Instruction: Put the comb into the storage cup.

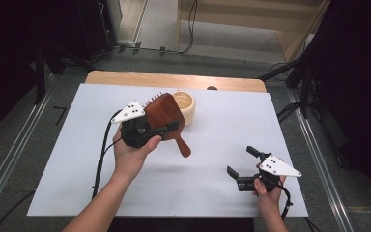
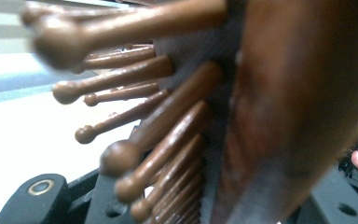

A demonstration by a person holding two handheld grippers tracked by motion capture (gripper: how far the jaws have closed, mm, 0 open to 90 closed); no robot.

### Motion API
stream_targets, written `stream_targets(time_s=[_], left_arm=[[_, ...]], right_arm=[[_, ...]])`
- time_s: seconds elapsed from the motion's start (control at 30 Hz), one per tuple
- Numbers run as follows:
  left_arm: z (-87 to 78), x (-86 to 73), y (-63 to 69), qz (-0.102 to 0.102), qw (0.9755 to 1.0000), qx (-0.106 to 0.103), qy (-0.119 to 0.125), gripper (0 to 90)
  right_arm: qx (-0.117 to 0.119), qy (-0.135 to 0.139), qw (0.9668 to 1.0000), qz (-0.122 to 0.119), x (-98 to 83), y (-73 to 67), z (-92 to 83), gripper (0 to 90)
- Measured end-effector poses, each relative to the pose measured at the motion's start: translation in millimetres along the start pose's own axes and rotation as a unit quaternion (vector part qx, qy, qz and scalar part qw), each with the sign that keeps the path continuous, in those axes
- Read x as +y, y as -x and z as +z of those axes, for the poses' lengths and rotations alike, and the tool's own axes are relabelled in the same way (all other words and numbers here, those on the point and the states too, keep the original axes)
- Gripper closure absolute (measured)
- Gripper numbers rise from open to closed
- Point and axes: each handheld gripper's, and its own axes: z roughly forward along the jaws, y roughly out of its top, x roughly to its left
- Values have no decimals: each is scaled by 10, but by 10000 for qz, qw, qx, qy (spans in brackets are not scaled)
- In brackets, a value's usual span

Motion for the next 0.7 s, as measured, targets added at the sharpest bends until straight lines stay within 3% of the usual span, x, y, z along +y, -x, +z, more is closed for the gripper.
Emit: stream_targets(time_s=[0.7], left_arm=[[-1,156,-91,50,9999,129,79,588]], right_arm=[[-369,-146,9992,72,-173,220,-237,0]])
